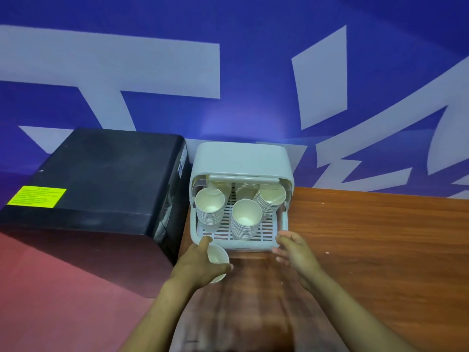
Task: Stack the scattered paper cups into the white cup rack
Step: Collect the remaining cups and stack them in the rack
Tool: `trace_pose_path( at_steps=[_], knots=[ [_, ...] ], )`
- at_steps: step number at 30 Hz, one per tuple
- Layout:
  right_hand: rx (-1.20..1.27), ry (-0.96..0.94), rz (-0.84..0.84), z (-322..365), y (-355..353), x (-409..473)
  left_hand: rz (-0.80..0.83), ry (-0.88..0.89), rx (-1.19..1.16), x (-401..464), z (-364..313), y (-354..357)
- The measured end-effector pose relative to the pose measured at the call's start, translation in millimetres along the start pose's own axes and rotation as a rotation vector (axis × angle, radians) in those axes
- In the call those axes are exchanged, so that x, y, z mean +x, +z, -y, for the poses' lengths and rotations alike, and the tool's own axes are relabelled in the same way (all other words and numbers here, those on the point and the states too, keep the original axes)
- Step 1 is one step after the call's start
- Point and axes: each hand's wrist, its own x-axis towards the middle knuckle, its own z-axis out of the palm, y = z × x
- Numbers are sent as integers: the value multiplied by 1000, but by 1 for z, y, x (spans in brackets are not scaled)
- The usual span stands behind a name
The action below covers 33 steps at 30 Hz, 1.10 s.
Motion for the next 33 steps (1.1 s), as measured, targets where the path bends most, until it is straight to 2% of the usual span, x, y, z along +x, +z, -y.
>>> trace_pose_path(
  at_steps=[5,10,13,19,23,29,33],
  knots=[
    [-133,-2,106,-5,-3,-15,-54,26,-44,-8,-3,3],
    [-406,-65,435,-9,-8,-28,-38,124,-111,-23,-29,-1],
    [-425,-159,565,-16,-15,-28,-43,209,-153,-30,-62,-8],
    [-211,-338,404,-3,-26,-24,-111,329,-191,-24,-112,-1],
    [-188,-487,285,15,-31,-19,-115,378,-245,-16,-130,9],
    [-205,-480,204,31,-37,-1,-117,493,-264,3,-129,19],
    [-228,-424,210,24,-36,17,-100,478,-275,13,-121,26]
  ],
)
